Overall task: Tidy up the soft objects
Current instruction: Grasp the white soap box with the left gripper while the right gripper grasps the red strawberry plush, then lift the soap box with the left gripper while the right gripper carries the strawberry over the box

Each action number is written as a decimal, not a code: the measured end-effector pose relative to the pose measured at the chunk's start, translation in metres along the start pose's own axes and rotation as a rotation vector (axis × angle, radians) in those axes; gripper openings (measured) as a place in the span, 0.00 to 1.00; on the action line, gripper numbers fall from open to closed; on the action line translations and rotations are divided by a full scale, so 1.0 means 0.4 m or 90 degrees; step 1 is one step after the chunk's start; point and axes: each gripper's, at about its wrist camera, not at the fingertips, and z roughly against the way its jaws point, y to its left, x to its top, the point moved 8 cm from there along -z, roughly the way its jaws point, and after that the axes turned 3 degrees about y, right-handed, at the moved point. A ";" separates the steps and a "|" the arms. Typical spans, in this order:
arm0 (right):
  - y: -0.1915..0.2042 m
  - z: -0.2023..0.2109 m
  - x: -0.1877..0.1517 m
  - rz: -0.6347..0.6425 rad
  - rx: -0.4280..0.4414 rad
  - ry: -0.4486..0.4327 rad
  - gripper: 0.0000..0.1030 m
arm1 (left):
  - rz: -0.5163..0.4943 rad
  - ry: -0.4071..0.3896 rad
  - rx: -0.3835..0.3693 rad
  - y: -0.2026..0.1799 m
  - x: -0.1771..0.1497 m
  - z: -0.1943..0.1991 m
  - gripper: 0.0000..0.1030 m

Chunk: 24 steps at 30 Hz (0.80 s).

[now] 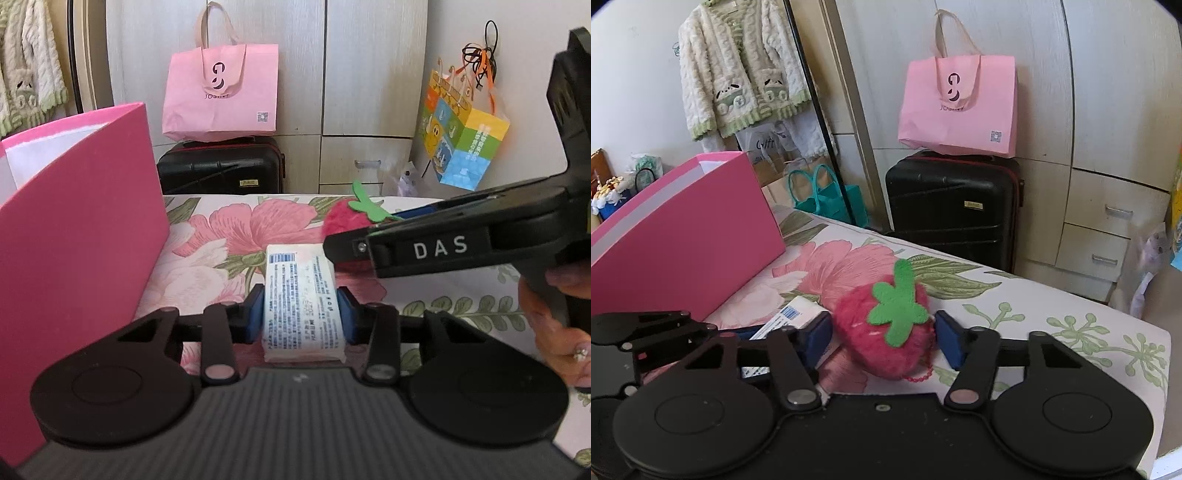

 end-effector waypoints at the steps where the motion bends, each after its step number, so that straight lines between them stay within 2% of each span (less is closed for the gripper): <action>1: -0.002 -0.002 0.000 -0.003 0.004 0.000 0.55 | -0.001 -0.002 0.001 0.000 0.001 -0.002 0.38; 3: -0.008 -0.006 -0.002 -0.002 -0.001 0.000 0.46 | 0.003 -0.004 0.000 0.001 0.000 -0.001 0.38; 8: 0.005 0.007 -0.015 0.015 -0.023 -0.011 0.41 | 0.010 -0.005 -0.006 0.005 0.000 0.004 0.37; 16: 0.025 0.069 -0.036 0.019 -0.061 -0.021 0.41 | 0.043 -0.002 -0.034 0.024 -0.017 0.038 0.37; 24: 0.057 0.163 -0.102 -0.021 -0.074 -0.026 0.43 | 0.053 0.005 -0.066 0.023 -0.068 0.104 0.37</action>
